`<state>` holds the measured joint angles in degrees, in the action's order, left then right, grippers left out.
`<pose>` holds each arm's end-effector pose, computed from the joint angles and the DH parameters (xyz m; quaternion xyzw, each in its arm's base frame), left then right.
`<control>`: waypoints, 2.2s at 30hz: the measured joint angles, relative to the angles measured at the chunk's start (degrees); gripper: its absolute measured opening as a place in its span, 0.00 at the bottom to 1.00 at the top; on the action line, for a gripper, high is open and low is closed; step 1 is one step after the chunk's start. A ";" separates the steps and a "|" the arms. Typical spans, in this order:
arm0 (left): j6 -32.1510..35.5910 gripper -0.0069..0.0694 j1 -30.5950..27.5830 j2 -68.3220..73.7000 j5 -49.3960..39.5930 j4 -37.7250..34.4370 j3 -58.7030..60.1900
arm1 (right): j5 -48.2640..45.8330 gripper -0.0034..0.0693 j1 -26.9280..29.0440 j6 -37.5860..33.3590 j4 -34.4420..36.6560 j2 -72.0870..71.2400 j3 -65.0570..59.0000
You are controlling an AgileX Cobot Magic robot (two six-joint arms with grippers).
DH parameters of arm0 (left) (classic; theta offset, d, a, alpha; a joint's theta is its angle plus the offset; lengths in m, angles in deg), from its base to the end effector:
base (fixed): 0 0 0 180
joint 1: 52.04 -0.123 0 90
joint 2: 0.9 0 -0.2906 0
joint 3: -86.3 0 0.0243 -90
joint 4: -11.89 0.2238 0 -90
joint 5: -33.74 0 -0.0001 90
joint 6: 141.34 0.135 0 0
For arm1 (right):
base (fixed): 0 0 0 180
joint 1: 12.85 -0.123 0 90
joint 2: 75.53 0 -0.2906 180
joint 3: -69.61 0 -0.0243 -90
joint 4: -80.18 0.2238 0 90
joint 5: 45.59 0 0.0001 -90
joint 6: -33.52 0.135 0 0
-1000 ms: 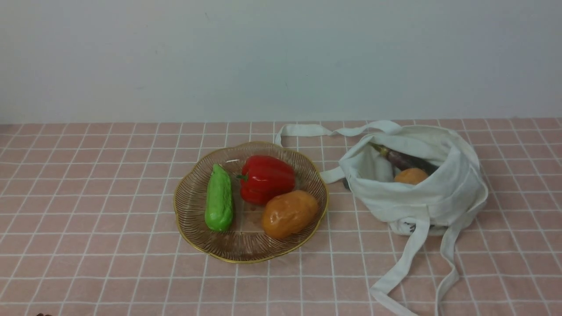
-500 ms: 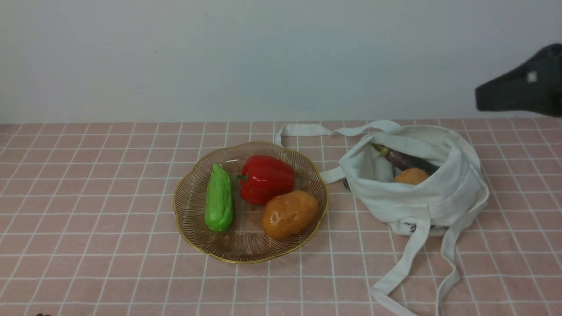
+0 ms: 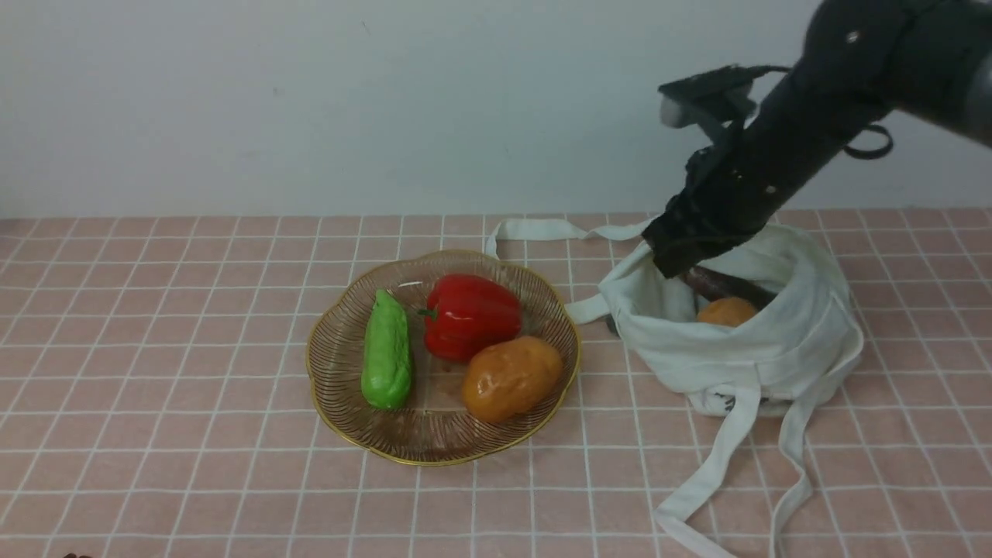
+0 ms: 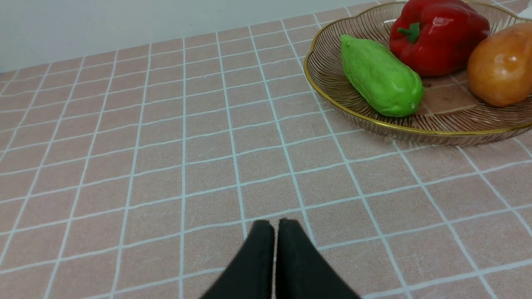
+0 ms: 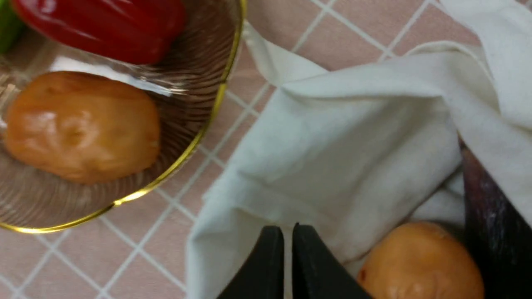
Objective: Take vegetables from bag on pink coffee tablecloth place on plate.
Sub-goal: 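Reach into the white cloth bag and grasp a vegetable inside with the right gripper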
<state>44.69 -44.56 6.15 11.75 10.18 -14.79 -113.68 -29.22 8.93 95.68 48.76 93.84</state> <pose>0.0608 -0.0095 0.1570 0.0873 0.8040 -0.0201 0.5879 0.3904 0.1496 0.2203 -0.3100 0.9363 0.1220 0.1113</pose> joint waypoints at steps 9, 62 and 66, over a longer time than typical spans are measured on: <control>0.00 0.08 0.00 0.00 0.00 0.00 0.00 | -2.15 0.09 0.00 5.17 -11.20 11.20 8.30; 0.00 0.08 0.00 0.00 0.00 0.00 0.00 | -1.38 0.46 0.00 21.70 -26.57 19.58 13.16; 0.00 0.08 0.00 0.00 0.00 0.00 0.00 | -2.24 0.46 0.00 19.67 -21.96 19.00 16.42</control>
<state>44.69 -44.56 6.15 11.75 10.18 -14.79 -115.92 -29.22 28.60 73.71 67.76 110.26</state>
